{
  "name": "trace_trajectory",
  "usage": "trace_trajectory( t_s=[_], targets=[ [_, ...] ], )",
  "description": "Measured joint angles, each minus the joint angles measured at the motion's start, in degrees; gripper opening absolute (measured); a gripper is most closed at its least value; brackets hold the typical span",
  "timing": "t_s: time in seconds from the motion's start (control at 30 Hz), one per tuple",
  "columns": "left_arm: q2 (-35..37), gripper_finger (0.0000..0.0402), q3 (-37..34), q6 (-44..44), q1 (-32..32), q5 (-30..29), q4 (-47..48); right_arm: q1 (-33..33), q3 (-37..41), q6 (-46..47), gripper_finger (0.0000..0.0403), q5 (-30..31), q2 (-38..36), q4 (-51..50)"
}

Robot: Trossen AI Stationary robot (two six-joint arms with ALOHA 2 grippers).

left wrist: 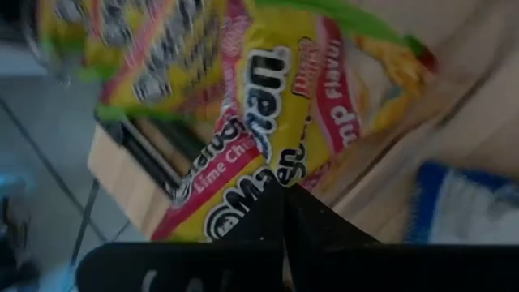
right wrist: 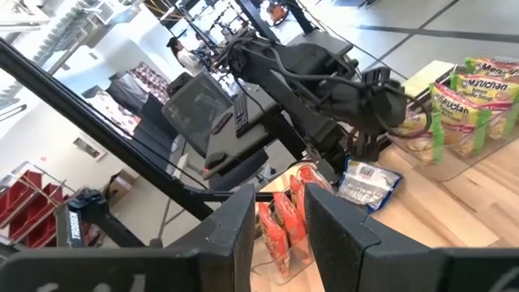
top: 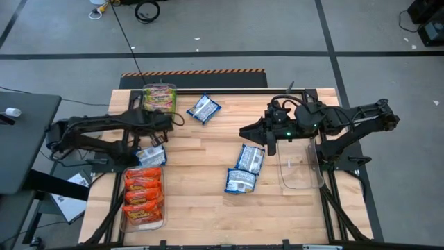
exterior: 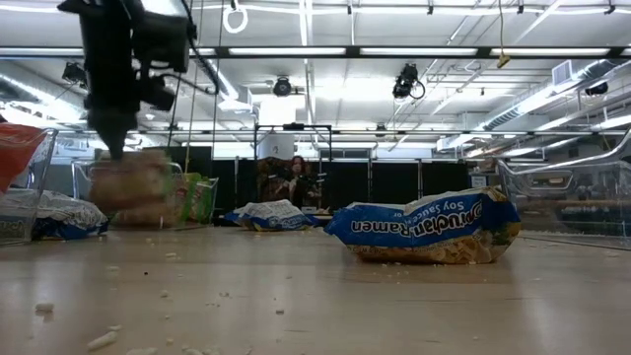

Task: Sort Maruchan noodles
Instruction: Put the green noodle pack into the top left transparent bin

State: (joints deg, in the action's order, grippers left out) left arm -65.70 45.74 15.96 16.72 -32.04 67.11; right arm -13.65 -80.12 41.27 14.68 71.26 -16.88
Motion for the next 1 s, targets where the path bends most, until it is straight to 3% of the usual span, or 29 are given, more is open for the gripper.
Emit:
trace_trajectory(
  t_s=[0.07,0.27,0.37,0.6,1.0],
  targets=[
    [0.25,0.0003,1.55,1.34,-0.79,1.53,-0.22,0.33,0.00,0.12,0.0114,-0.18,0.00,0.00],
    [0.30,0.0026,3.40,-0.54,-0.61,16.67,0.01,2.43,0.00,0.87,0.0114,-1.36,0.00,0.00],
    [-0.60,0.0026,3.40,-0.56,-0.53,20.83,0.18,3.35,0.00,1.28,0.0114,-2.98,0.00,0.00],
    [-1.50,0.0038,3.42,-0.30,0.11,23.54,0.39,3.85,0.00,2.76,0.0114,-4.29,-0.02,-0.50],
    [-1.54,0.0151,3.38,-4.24,11.31,25.64,-1.20,5.17,0.00,2.82,0.0117,-4.38,-0.02,-10.83]
  ],
)
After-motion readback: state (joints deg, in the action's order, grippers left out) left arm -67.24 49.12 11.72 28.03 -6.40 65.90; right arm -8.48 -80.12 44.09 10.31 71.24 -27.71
